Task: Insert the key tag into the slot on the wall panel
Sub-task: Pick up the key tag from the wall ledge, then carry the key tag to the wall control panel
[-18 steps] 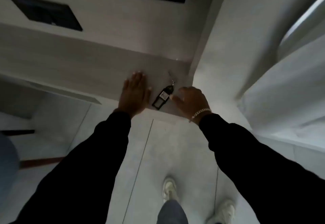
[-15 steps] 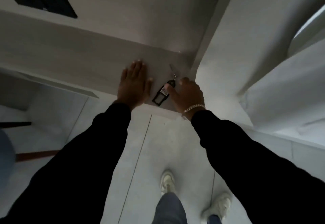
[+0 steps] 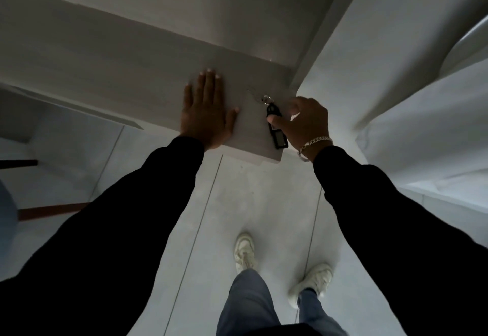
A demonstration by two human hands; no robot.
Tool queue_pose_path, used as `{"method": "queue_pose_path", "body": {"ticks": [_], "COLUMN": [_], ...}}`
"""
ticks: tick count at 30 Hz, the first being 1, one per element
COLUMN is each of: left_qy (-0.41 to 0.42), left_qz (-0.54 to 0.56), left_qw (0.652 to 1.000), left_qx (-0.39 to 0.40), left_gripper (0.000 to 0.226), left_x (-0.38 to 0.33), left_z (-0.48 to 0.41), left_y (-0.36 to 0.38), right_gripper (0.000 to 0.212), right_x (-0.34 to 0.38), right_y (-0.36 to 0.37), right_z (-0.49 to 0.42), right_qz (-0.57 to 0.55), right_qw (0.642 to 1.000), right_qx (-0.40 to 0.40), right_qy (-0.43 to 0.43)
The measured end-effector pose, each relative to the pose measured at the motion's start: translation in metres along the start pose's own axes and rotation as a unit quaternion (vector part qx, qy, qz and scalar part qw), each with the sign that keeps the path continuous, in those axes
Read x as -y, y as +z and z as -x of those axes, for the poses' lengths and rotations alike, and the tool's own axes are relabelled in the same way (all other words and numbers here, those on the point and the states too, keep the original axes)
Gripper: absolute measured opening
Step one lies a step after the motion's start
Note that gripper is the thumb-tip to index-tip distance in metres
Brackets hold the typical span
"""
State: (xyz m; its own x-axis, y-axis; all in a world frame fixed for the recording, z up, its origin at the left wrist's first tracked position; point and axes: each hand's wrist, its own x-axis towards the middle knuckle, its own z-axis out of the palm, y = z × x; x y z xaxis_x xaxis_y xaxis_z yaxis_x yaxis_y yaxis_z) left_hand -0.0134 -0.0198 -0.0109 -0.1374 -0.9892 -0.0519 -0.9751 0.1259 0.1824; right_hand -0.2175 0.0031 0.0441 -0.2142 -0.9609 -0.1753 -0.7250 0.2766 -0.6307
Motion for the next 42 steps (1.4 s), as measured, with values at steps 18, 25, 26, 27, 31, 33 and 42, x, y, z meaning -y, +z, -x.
{"method": "queue_pose_path", "body": {"ticks": [18,25,26,27,31,33,42], "left_qy": [0.103,0.168,0.180,0.190,0.258,0.287,0.406], "left_qz": [0.014,0.107,0.126,0.147,0.209,0.228,0.266], "left_qw": [0.994,0.980,0.976,0.971,0.941,0.927,0.859], "left_qx": [0.042,0.021,0.002,-0.015,-0.068,-0.081,-0.166], "left_gripper": [0.077,0.069,0.068,0.069,0.068,0.066,0.052], "left_x": [-0.064,-0.117,-0.131,-0.144,-0.209,-0.241,-0.418], "left_z": [0.042,0.059,0.062,0.065,0.071,0.072,0.113], "left_y": [0.011,-0.019,-0.025,-0.032,-0.062,-0.074,-0.094], "right_gripper": [0.010,0.002,0.005,0.010,0.007,0.007,0.006], "right_x": [-0.019,-0.041,-0.047,-0.053,-0.084,-0.103,-0.220], "right_y": [-0.059,-0.129,-0.141,-0.151,-0.203,-0.228,-0.356], "right_z": [0.034,0.090,0.097,0.103,0.134,0.147,0.215], "right_qz": [-0.365,-0.416,-0.419,-0.422,-0.443,-0.460,-0.483], "right_qw": [0.892,0.884,0.885,0.886,0.885,0.879,0.871], "right_qx": [0.141,0.112,0.101,0.094,0.070,0.056,-0.046], "right_qy": [0.228,0.180,0.174,0.168,0.127,0.114,0.076]}}
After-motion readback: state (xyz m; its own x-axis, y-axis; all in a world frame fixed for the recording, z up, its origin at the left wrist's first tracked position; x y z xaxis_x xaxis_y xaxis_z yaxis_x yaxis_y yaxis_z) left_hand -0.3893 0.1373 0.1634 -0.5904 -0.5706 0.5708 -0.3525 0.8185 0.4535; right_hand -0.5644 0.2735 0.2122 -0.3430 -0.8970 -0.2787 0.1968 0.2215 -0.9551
